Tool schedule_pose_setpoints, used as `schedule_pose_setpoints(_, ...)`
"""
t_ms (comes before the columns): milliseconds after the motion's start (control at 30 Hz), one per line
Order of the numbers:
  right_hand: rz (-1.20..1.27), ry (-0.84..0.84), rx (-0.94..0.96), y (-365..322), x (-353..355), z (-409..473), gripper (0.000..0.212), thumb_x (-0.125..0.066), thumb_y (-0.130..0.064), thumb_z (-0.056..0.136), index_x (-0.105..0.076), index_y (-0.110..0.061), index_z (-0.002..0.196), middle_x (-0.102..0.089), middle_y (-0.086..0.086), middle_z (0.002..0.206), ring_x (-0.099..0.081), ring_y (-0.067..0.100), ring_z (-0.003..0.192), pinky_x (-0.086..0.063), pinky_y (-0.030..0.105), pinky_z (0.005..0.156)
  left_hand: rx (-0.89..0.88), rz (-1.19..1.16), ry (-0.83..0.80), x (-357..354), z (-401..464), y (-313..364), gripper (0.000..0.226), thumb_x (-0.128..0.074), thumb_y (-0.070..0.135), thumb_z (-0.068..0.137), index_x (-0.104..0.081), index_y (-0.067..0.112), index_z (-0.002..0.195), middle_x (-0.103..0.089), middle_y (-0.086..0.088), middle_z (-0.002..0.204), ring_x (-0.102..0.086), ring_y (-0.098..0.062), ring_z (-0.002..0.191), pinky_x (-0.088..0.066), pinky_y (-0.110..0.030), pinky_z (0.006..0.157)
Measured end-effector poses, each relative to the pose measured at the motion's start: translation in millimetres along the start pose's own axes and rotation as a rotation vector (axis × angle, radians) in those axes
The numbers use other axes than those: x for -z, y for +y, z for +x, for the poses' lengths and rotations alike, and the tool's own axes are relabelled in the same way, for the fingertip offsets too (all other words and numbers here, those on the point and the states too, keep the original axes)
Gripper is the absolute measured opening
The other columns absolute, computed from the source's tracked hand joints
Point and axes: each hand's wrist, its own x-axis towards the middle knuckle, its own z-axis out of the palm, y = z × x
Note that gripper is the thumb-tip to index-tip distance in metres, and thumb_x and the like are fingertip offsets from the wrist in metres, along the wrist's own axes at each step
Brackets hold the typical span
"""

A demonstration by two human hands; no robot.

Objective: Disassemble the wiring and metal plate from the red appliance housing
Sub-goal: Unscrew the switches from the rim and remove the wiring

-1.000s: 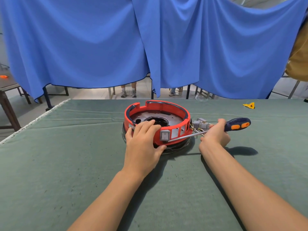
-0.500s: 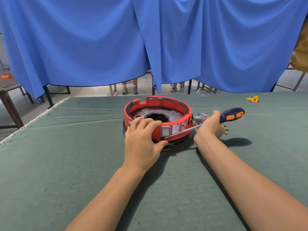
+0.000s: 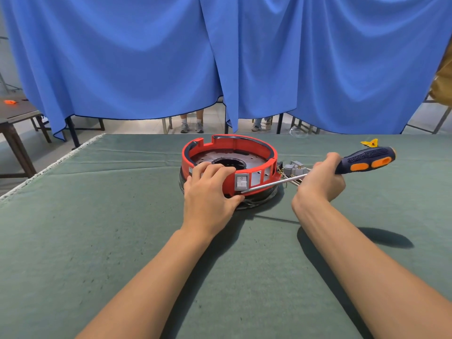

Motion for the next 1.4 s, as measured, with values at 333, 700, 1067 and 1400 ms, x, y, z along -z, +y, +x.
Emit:
schedule_pose_setpoints(333, -0.216, 0.082, -0.154, 26.4, -9.5, 24.7, 0.024, -0.05, -0.035, 0.084, -0.052, -0.017, 0.069, -0.056, -0.005, 0.066, -0.049, 0.014, 0.059, -0.038, 0.028, 0.051, -0.142, 0.166, 0.05, -3.9, -2.1, 1.0, 0.053, -0.079, 0.033, 0.07, -0.064, 0.012, 0.116, -0.061, -0.009, 0.121, -0.052, -0.032, 0.117, -0.031, -0.058, 0.105)
schedule_pose_setpoints(700, -0.255, 0.059, -0.198, 27.9, -15.1, 25.8, 0.024, -0.05, -0.037, 0.083, -0.048, -0.018, 0.068, -0.051, -0.004, 0.064, -0.046, 0.014, 0.055, -0.034, 0.028, 0.048, -0.184, 0.187, 0.086, -5.4, -0.9, 4.3, 0.049, -0.084, 0.027, 0.063, -0.069, 0.015, 0.108, -0.068, -0.006, 0.112, -0.059, -0.034, 0.109, -0.039, -0.064, 0.096)
schedule_pose_setpoints(1067, -0.111, -0.033, -0.008, -2.9, -4.7, -2.6, 0.026, -0.049, -0.03, 0.086, -0.044, -0.018, 0.063, -0.041, -0.013, 0.034, -0.036, 0.004, 0.03, -0.029, 0.024, 0.042, -0.157, 0.158, 0.066, 0.0, 0.7, 6.0, 0.047, -0.083, 0.027, 0.066, -0.068, 0.014, 0.11, -0.067, -0.002, 0.111, -0.059, -0.03, 0.109, -0.036, -0.06, 0.1)
schedule_pose_setpoints(1400, -0.145, -0.115, 0.159, -12.8, 3.8, -4.5, 0.026, -0.049, -0.025, 0.085, -0.045, -0.016, 0.061, -0.044, -0.013, 0.034, -0.038, 0.002, 0.031, -0.031, 0.019, 0.036, -0.169, 0.185, 0.021, 1.0, -0.7, 0.2, 0.051, -0.079, 0.033, 0.071, -0.064, 0.017, 0.117, -0.063, 0.0, 0.119, -0.053, -0.029, 0.117, -0.033, -0.056, 0.104)
